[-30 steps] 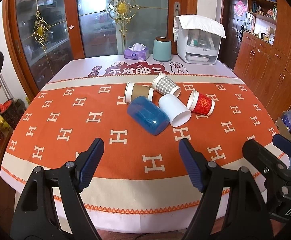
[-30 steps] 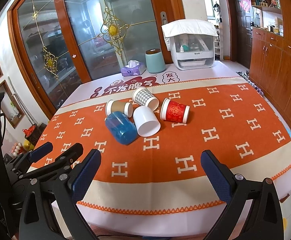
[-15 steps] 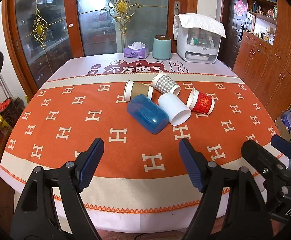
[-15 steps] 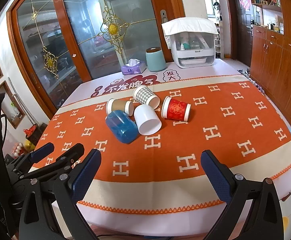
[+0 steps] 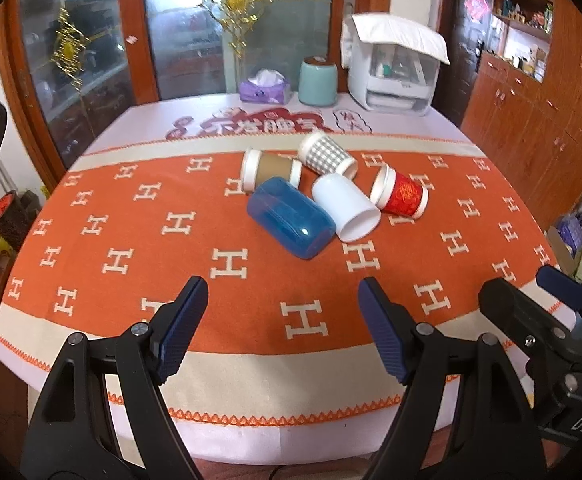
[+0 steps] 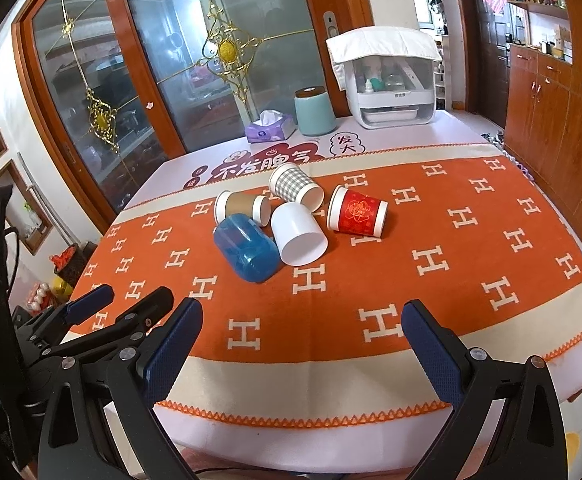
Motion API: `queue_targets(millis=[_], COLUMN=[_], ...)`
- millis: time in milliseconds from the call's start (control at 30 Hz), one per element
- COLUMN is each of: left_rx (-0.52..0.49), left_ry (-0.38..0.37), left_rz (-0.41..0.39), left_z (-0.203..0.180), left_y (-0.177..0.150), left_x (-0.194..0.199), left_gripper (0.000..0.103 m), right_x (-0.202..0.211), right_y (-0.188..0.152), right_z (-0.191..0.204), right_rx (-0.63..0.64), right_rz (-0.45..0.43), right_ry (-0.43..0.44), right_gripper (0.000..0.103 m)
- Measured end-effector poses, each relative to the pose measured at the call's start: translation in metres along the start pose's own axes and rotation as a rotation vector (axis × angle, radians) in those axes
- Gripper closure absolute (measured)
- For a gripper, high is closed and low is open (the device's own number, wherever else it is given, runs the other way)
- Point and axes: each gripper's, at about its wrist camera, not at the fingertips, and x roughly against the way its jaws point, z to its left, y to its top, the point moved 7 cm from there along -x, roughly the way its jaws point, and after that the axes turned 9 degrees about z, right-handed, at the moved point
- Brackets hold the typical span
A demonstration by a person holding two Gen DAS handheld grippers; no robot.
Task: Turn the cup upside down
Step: 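Move the left tool toward the blue plastic cup lying on its side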
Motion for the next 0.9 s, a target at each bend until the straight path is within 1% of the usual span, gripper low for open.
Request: queue_targets(millis=[100, 233, 333, 433, 500, 633, 733, 833, 900], left_rx=[-0.060, -0.189, -0.246, -0.269, -0.294, -0.399, -0.506, -0.615, -0.734], left_ry=[-0.014, 0.021, 0.024, 0.031, 0.033, 0.056, 0.067, 0.055, 0.069], left_rz=[0.054, 0.091, 0.138, 0.158, 0.155, 0.145, 0.141, 0.118, 0.079], left_z=[-0.001, -0.003, 0.001, 0.010, 0.016, 0.020, 0.017, 0.008, 0.000], left_y=[0.005, 0.012, 0.021, 0.035, 0.046, 0.067, 0.082, 0.088, 0.092], left_x=[-0.016, -0.040, -0.060, -0.076, -0.085, -0.106, -0.126, -0.138, -0.147], left_gripper=[0.027, 0.027, 0.027, 0.027, 0.027, 0.027, 0.027, 0.027, 0.027], right_x=[-0.011, -0.029, -0.042, -0.062, -0.074, -0.102, -0.122, -0.139, -0.150], right_y=[0.006, 0.021, 0.035, 0.053, 0.063, 0.080, 0.086, 0.087, 0.087], right_z=[0.006, 0.012, 0.014, 0.014, 0.013, 0.006, 0.000, -0.008, -0.013], right_rx=[0.038, 0.079, 0.094, 0.094, 0.095, 0.095, 0.071, 0.036, 0.018], right_rz=[0.025, 0.054, 0.062, 0.098, 0.116, 0.160, 0.198, 0.224, 0.245], right_ry=[0.018, 0.016, 0.012, 0.030, 0.020, 0.012, 0.034, 0.043, 0.044], right_gripper=[0.002, 0.002, 0.002, 0.003, 0.004, 0.004, 0.004, 0.004, 0.004])
